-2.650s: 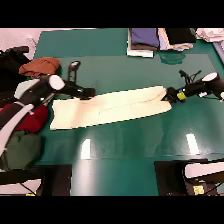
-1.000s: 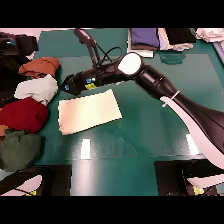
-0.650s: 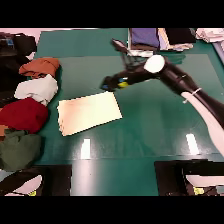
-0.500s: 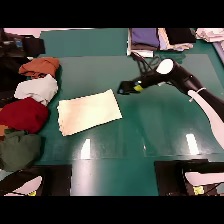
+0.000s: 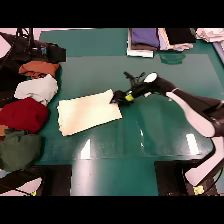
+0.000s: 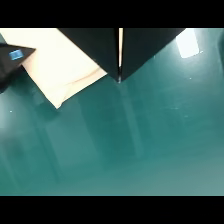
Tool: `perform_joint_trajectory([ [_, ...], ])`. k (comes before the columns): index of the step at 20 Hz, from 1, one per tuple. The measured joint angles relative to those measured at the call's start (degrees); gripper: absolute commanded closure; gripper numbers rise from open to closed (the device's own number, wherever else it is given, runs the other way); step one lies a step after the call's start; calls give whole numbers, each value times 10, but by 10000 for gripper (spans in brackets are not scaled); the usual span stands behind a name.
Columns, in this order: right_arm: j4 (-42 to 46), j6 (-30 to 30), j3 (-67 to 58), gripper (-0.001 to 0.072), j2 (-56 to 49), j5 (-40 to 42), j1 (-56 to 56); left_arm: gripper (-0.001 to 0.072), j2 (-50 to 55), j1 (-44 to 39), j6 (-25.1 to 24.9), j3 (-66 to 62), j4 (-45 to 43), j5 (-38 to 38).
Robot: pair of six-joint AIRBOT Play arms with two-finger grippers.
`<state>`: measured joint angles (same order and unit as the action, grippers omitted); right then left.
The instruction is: Fold the shirts.
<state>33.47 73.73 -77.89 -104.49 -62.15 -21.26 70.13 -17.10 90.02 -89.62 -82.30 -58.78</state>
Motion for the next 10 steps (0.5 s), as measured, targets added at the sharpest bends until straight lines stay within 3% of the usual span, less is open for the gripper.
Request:
perform_joint_trajectory([
  [2,-4,-4,-43,694,-38,6,-31,684,2,-2,0,0,2,0],
  [7,-2,-6,-141,695,-76,23,-57,685,4,-19,0,0,13,-7],
  [10,52,3,-170,695,-44,22,-15,685,4,-50,-2,0,13,-5],
])
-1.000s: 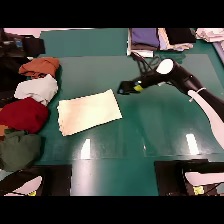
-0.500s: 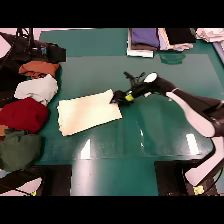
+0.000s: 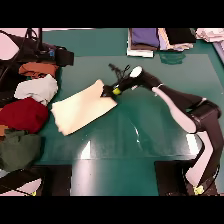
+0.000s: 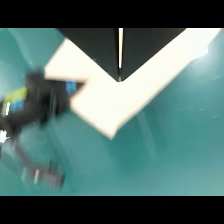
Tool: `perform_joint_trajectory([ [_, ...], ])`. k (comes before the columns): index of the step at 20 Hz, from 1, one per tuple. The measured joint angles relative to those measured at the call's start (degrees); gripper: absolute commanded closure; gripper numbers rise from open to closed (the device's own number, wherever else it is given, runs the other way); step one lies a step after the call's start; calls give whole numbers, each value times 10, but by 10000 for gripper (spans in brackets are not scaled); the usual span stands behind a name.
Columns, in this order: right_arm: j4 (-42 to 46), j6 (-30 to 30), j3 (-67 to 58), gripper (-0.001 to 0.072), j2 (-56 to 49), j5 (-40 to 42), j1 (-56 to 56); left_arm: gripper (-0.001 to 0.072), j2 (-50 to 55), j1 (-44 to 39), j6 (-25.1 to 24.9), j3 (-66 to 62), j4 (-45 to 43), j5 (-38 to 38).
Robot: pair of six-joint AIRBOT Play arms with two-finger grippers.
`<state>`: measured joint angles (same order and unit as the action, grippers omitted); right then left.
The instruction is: Fold the shirts.
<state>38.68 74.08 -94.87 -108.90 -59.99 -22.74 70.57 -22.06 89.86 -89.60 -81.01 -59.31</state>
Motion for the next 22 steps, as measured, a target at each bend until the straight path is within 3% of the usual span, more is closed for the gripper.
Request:
perform_joint_trajectory([
  [4,109,33,17,695,95,-19,118,684,0,-33,-2,0,0,7],
  [10,253,79,141,695,273,-21,394,684,0,-45,-2,0,0,20],
  [16,296,95,280,695,396,-7,652,684,0,-47,12,0,1,40],
  [20,301,98,374,693,450,-3,726,684,0,-47,14,0,2,45],
  [21,303,98,395,660,461,-2,731,684,0,-47,16,0,2,45],
  [22,303,98,415,479,471,-2,732,684,0,-47,16,0,2,45],
])
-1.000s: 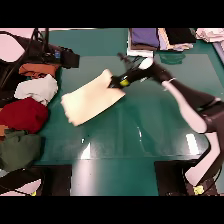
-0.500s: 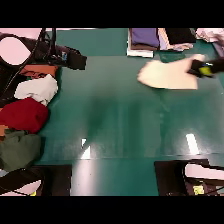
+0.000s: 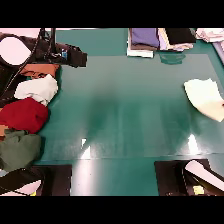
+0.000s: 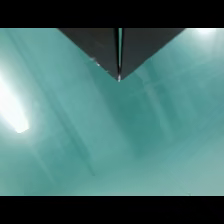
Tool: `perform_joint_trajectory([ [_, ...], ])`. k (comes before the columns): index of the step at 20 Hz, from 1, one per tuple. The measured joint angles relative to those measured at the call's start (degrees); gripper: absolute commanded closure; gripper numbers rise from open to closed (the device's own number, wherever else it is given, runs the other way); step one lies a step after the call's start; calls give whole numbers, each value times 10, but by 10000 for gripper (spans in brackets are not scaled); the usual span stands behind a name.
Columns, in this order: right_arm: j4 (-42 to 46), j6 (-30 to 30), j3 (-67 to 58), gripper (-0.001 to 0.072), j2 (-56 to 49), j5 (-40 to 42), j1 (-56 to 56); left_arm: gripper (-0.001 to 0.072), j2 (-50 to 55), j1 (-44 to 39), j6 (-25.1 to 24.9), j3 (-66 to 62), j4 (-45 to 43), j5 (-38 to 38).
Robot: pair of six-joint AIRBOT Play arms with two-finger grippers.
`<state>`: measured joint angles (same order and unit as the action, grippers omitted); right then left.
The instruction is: Fold the shirts.
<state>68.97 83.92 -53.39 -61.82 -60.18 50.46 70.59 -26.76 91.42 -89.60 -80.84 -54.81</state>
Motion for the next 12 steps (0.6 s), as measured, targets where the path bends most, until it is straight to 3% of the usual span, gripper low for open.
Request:
perform_joint_trajectory([
  [1,1,0,16,284,8,-1,0,683,0,0,0,0,0,0],
  [2,7,0,28,164,16,-2,-2,683,0,0,0,0,0,0],
  [3,19,0,35,127,22,-5,-4,683,0,0,-2,0,0,0],
  [9,181,0,-25,128,39,-73,-12,683,0,0,-15,0,-1,-9],
  [12,169,0,-81,129,43,-99,-30,683,0,0,-17,0,-1,-10],
])
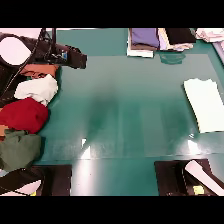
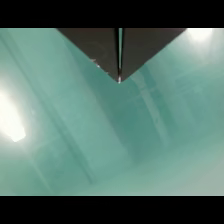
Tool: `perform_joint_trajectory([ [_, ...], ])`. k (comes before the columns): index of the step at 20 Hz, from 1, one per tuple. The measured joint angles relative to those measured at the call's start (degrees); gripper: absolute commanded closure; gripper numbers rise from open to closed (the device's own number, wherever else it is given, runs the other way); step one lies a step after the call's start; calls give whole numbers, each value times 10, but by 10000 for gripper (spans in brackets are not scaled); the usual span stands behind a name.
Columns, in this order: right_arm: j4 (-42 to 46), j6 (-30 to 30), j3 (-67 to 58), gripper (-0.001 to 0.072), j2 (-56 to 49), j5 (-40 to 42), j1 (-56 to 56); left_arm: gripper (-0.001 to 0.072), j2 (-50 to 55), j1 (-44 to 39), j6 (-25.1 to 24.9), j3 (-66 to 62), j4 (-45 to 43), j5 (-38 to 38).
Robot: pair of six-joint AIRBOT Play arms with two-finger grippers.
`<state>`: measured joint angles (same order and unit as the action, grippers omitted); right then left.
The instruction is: Fold the shirts.
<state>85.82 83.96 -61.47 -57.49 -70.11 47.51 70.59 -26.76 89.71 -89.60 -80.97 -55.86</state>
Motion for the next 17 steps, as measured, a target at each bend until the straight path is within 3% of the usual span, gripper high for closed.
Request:
perform_joint_trajectory([
  [8,-144,0,-53,149,42,17,-245,683,0,0,-1,0,0,-1],
  [9,-150,0,-54,259,45,25,-288,683,0,0,-1,0,0,-1],
  [11,-157,0,-56,637,49,38,-365,683,0,0,-2,0,0,-1],
  [12,-160,0,-57,695,50,46,-400,683,0,0,-2,0,0,-1],
  [17,-165,-7,-58,695,53,70,-522,683,0,0,-2,0,0,-1],
])
